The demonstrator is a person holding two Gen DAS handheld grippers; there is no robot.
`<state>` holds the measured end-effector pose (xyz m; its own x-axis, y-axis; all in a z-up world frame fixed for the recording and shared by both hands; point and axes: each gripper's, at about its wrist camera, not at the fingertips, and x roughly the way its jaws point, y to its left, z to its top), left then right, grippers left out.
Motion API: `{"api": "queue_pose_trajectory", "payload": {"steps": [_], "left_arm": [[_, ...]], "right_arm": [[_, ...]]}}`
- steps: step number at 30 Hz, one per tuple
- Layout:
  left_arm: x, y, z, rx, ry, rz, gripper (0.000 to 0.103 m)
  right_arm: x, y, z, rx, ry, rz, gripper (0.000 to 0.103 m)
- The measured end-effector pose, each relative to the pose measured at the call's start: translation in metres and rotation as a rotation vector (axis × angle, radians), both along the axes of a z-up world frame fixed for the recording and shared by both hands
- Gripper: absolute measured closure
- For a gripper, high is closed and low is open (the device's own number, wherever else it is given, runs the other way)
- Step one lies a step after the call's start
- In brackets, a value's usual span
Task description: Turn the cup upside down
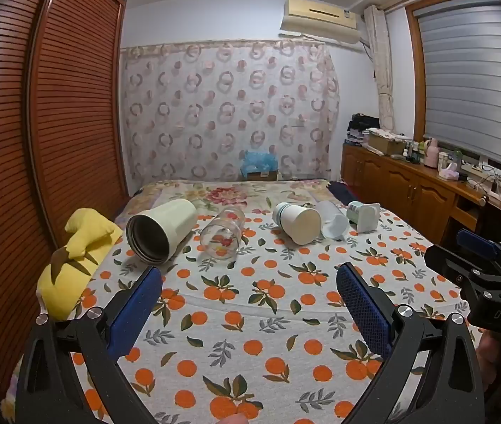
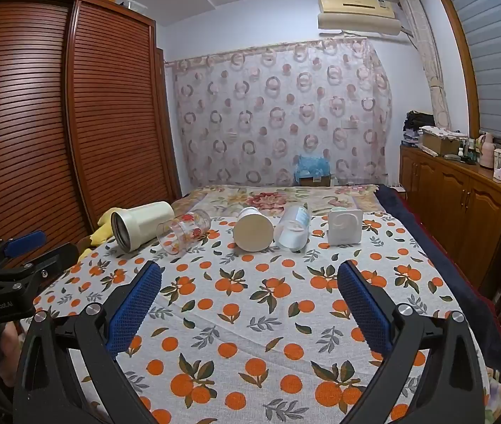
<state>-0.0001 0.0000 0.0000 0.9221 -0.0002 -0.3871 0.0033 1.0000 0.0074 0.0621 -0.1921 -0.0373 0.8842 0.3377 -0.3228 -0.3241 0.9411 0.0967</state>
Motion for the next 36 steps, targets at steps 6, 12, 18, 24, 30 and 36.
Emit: {"api": "queue_pose_trajectory", "payload": {"steps": [6,12,18,24,30,36], "left_arm": [[0.0002,0.0001,0.0000,-0.001,0.003,0.001,0.008],[0.0005,-0.0002,-0.0002,-0.002,0.002,0.000,0.008],[0.0003,0.0000,-0.0001,-0.003,0.001,0.000,0.008],[0.0005,0.0002,-0.0001,-0.004,0.000,0.000,0.008],[0.0003,0.0003,-0.0001,-0.004,-0.001,0.001,0.008],[0.0001,0.0002,0.0000,-0.003,-0.002,0.000,0.008]], "right_arm": [[-0.0015,0.0017,0.0016,-0.001,-0.002,0.000,0.002],[-0.0003,0.0003,0.0004,0.002,0.002,0.002,0.002],[-0.0015,0.0011,0.0015,0.002,0.000,0.000,0.002],[-0.0017,0.0009,0.0017,0.002,0.000,0.001,0.002],[-0.0018,0.0009,0.0018,0.002,0.000,0.001,0.002],[-0.0016,0.0006,0.0018,0.002,0.000,0.000,0.002]]}}
